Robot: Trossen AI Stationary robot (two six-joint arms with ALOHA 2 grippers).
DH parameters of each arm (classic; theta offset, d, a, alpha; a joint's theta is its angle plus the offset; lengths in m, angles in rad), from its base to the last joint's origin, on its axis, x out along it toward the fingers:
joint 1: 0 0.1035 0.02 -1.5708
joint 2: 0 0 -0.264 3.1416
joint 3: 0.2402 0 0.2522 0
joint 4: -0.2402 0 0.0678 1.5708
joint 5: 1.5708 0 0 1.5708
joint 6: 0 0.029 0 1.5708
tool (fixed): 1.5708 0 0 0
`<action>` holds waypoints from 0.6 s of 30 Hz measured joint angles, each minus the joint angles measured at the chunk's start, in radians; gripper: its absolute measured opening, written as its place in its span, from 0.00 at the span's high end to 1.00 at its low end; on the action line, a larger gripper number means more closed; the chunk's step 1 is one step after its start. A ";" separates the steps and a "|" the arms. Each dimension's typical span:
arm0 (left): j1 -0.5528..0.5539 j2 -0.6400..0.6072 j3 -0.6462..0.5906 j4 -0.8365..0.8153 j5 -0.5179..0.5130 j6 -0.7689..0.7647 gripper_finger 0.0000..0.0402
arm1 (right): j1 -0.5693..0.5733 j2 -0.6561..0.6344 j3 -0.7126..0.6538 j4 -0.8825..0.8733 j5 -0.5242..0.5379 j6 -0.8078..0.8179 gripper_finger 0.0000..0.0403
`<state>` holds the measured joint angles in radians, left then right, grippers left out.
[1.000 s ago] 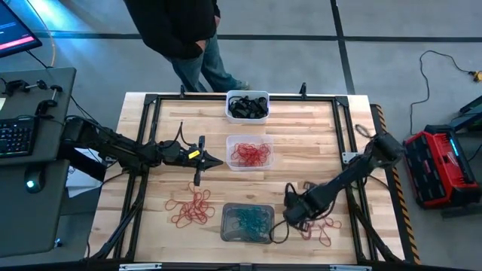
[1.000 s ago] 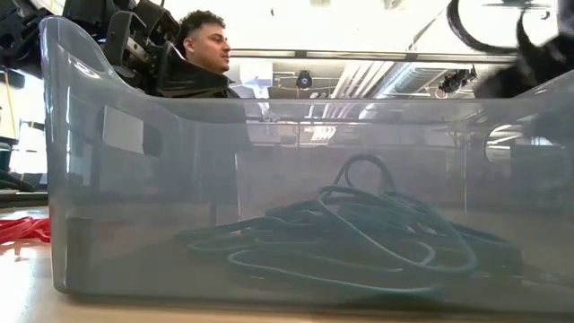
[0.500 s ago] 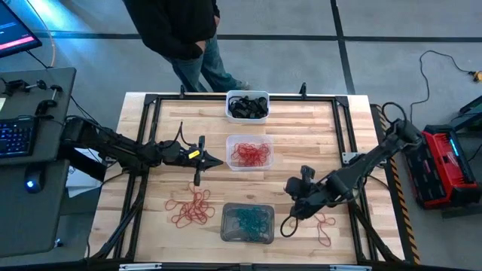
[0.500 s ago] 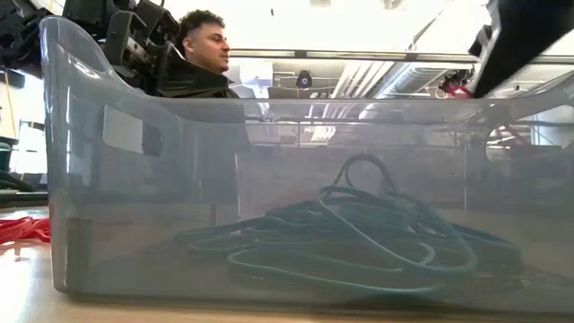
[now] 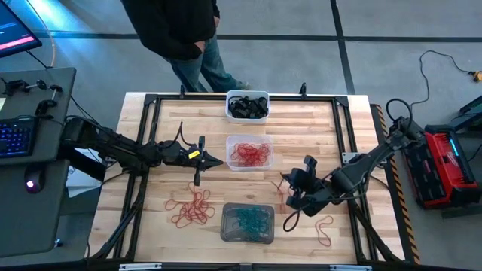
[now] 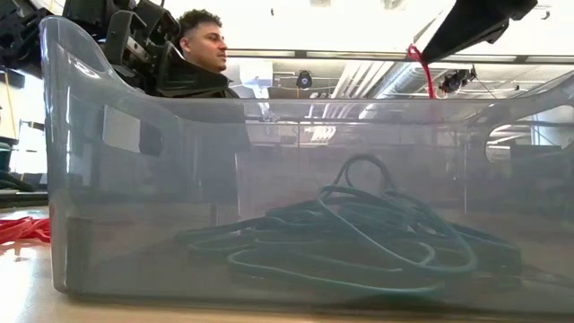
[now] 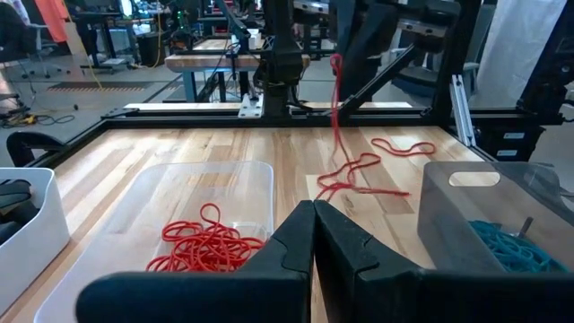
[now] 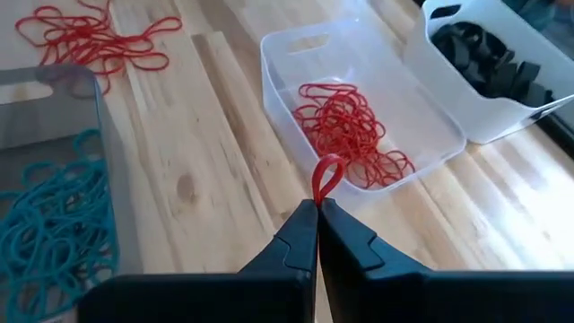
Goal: Sort rubber bands into baskets
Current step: Put the red rubber band into the transparent bin
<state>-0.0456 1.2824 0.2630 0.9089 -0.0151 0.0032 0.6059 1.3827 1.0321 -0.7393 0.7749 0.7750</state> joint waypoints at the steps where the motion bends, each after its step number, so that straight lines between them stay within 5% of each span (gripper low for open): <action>1: 0.000 0.000 0.000 0.000 0.000 0.000 1.00 | 0.004 0.000 0.000 0.000 0.009 0.000 1.00; 12: 0.000 0.000 0.000 0.000 0.000 0.000 1.00 | 0.082 0.000 0.000 -0.015 0.123 0.055 1.00; 18: 0.000 0.000 0.000 0.000 0.000 0.000 1.00 | 0.102 0.030 0.001 -0.012 0.305 -0.021 1.00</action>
<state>-0.0456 1.2823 0.2630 0.9089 -0.0151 0.0029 0.7078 1.4129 1.0328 -0.7513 1.0801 0.7540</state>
